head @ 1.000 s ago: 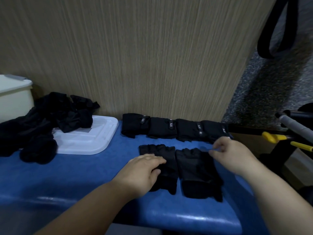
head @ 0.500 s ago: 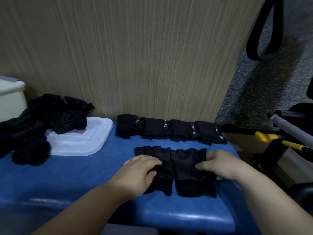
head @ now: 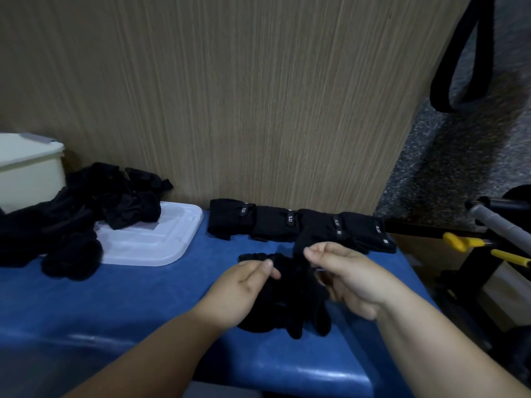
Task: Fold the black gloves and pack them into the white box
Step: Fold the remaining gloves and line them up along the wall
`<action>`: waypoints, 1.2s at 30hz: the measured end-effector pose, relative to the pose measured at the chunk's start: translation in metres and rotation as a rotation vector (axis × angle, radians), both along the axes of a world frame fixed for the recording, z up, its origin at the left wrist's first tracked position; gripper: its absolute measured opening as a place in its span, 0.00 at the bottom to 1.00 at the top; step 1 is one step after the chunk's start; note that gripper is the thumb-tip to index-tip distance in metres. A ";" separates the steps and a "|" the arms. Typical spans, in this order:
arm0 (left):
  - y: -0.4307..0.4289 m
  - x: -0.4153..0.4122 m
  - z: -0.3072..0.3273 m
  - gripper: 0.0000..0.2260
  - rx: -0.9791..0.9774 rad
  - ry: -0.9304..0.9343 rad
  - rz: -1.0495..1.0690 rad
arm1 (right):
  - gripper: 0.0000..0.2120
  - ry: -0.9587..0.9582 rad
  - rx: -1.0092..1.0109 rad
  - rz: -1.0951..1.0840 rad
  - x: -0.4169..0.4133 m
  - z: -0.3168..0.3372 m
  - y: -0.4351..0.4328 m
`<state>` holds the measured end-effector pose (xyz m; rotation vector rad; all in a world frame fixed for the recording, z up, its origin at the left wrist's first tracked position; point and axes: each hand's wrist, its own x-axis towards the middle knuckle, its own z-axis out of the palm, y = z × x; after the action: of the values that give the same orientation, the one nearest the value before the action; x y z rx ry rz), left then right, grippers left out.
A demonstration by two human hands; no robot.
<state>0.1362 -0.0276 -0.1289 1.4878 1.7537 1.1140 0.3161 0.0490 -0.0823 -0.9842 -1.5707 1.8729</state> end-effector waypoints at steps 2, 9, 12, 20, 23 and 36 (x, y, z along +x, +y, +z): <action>0.000 0.001 0.004 0.18 0.018 -0.017 0.069 | 0.14 0.010 0.008 0.051 -0.005 -0.001 -0.005; 0.000 -0.003 0.005 0.27 -0.086 0.125 0.132 | 0.03 -0.305 0.319 -0.136 0.001 -0.010 0.005; 0.000 -0.001 0.004 0.16 -0.118 0.159 0.156 | 0.06 -0.592 0.400 -0.127 0.008 -0.019 0.013; 0.008 0.004 0.002 0.07 -0.136 -0.047 0.143 | 0.17 -0.490 0.251 -0.105 -0.003 -0.029 0.009; 0.006 0.005 0.006 0.05 -0.110 -0.239 0.108 | 0.18 -0.406 0.163 -0.154 -0.007 -0.029 0.010; -0.005 0.004 0.025 0.06 0.008 -0.531 -0.002 | 0.24 0.097 -0.130 -0.062 -0.016 -0.018 0.010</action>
<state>0.1407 -0.0325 -0.1038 1.0642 1.3748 1.3635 0.3002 0.0593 -0.1001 -0.9701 -1.3623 1.9687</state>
